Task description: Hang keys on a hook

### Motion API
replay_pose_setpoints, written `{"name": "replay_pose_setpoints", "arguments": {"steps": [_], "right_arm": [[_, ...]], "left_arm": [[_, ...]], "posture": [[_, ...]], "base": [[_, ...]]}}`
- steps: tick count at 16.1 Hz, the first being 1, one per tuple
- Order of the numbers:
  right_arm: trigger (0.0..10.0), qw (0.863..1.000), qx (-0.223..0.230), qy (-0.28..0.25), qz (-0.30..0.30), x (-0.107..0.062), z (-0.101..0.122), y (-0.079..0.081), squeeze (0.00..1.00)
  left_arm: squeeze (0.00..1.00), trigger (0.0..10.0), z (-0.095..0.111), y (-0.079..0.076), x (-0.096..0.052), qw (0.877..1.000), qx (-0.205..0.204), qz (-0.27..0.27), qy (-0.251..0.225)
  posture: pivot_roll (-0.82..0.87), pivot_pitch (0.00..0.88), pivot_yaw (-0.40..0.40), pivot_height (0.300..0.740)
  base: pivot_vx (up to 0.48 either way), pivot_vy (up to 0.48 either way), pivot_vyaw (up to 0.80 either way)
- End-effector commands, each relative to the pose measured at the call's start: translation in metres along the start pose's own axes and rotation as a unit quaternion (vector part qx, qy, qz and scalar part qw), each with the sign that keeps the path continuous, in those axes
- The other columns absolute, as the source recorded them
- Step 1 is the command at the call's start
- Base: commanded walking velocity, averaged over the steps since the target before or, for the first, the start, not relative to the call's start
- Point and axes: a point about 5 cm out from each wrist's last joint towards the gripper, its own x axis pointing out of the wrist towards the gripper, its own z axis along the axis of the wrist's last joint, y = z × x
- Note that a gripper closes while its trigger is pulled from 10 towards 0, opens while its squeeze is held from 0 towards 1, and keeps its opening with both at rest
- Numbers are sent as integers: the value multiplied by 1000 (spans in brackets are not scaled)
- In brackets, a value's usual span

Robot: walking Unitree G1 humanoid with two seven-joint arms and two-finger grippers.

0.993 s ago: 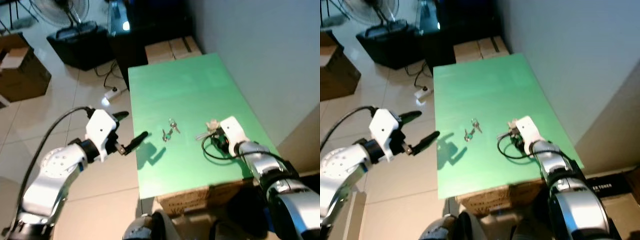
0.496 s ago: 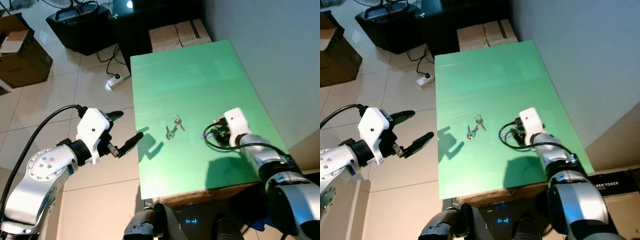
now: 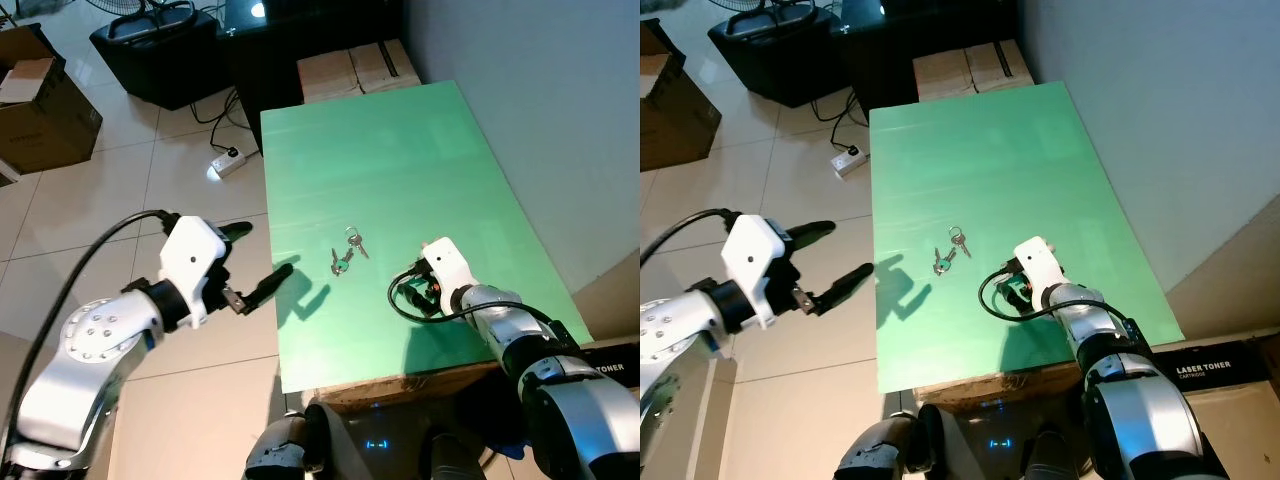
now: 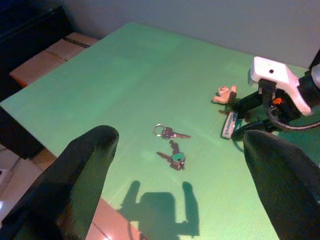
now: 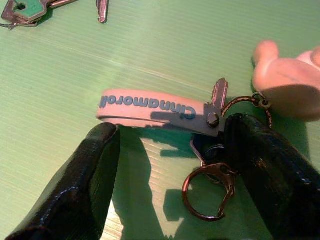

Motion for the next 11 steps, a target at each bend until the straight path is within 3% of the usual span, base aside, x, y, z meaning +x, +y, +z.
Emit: {"name": "replay_pose_setpoints", "arguments": {"steps": [1,7,11], "right_arm": [[10000,1000,17,12,22,2,-9,10,0],[10000,991,86,-93,46,6,31,19,0],[10000,987,79,-141,-2,-1,59,-3,0]], "left_arm": [[0,10000,-3,1,0,1000,1,3,4],[0,10000,-4,5,6,1000,5,1,-1],[0,10000,-3,6,9,1000,6,-2,-4]], "posture": [[166,226,173,740],[149,215,187,740],[145,223,190,740]], "base": [[0,0,0],[0,0,0],[0,0,0]]}}
